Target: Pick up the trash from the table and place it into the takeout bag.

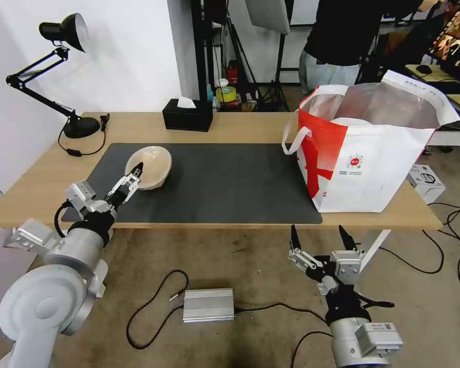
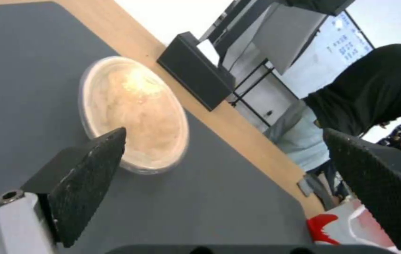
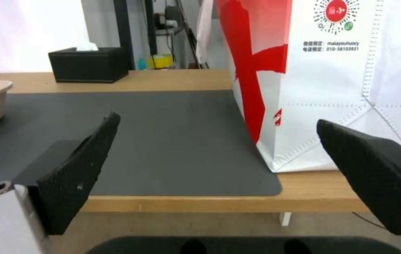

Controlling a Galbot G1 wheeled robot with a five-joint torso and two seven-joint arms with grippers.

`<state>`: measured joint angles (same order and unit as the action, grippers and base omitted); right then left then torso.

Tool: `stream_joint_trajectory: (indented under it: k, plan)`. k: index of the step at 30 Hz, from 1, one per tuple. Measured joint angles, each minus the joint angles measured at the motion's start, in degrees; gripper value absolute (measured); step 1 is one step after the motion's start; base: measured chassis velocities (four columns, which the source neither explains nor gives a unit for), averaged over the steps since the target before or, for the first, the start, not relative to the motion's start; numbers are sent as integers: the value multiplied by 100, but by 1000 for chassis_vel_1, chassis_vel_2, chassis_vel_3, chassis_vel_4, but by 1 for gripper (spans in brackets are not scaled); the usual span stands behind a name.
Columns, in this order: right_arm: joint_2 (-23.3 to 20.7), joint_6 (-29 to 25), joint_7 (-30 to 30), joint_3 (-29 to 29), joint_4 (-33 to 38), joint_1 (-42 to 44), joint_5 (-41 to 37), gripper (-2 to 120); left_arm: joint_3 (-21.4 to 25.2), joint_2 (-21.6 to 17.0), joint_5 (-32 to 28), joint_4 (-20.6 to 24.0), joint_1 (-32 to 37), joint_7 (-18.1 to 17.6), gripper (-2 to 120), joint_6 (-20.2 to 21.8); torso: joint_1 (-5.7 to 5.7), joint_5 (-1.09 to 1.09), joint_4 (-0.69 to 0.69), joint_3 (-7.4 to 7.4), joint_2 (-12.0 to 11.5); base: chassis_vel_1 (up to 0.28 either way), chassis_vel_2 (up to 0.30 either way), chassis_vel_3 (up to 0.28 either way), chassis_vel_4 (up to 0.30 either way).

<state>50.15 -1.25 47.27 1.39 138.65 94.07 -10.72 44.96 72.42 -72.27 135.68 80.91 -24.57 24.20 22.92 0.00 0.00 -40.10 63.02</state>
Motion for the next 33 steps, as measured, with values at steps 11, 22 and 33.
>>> stream_joint_trajectory:
  k: [11, 22, 33]
  plan:
    - [0, 0, 0, 0, 0, 0, 0, 100, -42, -113, -89, -347, -237, -175, 99, 37, 0, 0, -1, 0, 0, 0, 0, 0, 0]
    - [0, 0, 0, 0, 0, 0, 0, 100, -115, -150, -122, -609, -398, -335, 100, 55, 0, 0, 0, 0, 0, 0, 0, 0, 0]
    - [0, 0, 0, 0, 0, 0, 0, 100, -188, -135, -121, -869, -514, -408, 100, 58, 0, 0, 0, 0, 0, 0, 0, 0, 0]
